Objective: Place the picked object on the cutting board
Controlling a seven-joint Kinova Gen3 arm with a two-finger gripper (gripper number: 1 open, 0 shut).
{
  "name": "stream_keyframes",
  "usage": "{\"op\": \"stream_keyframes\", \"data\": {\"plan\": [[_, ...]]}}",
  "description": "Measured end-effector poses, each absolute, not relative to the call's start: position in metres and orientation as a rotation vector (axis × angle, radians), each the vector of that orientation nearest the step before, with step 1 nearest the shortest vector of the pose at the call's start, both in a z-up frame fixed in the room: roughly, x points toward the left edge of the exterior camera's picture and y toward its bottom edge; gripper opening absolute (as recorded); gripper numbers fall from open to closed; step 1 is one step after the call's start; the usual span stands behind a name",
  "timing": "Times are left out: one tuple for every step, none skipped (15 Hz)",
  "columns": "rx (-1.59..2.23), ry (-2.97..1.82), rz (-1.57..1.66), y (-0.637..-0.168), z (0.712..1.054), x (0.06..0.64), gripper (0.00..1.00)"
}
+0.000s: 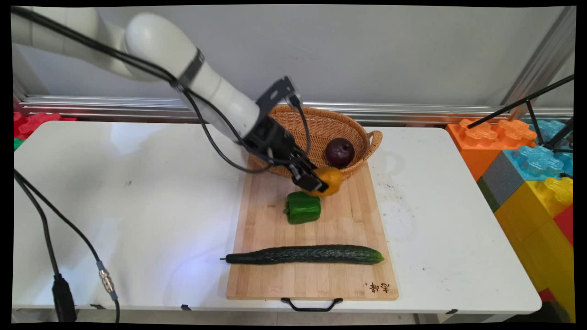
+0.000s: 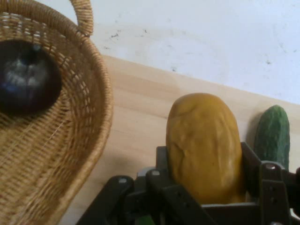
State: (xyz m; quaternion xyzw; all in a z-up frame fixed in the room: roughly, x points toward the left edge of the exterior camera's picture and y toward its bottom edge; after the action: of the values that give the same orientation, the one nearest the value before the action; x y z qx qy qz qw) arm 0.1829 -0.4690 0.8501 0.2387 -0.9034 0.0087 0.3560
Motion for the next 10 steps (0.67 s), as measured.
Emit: {"op": "stream_keyframes", "data": {"plan": [[0.617,-2.331,0.026,-0.466,0.843,0.176,0.0],[0.617,-2.329,0.029,-0.465,0.839,0.172,0.0],[0.617,-2.324,0.033,-0.463,0.831,0.164,0.0],[0.618,-2.319,0.037,-0.462,0.825,0.157,0.0],[0.619,-2.316,0.041,-0.461,0.821,0.153,0.0],[0.617,-2.312,0.044,-0.461,0.815,0.146,0.0],[0.616,-2.309,0.05,-0.46,0.808,0.139,0.0],[0.614,-2.31,0.055,-0.459,0.802,0.134,0.0],[0.613,-2.313,0.059,-0.459,0.799,0.131,0.0],[0.611,-2.317,0.065,-0.458,0.793,0.127,0.0]]}}
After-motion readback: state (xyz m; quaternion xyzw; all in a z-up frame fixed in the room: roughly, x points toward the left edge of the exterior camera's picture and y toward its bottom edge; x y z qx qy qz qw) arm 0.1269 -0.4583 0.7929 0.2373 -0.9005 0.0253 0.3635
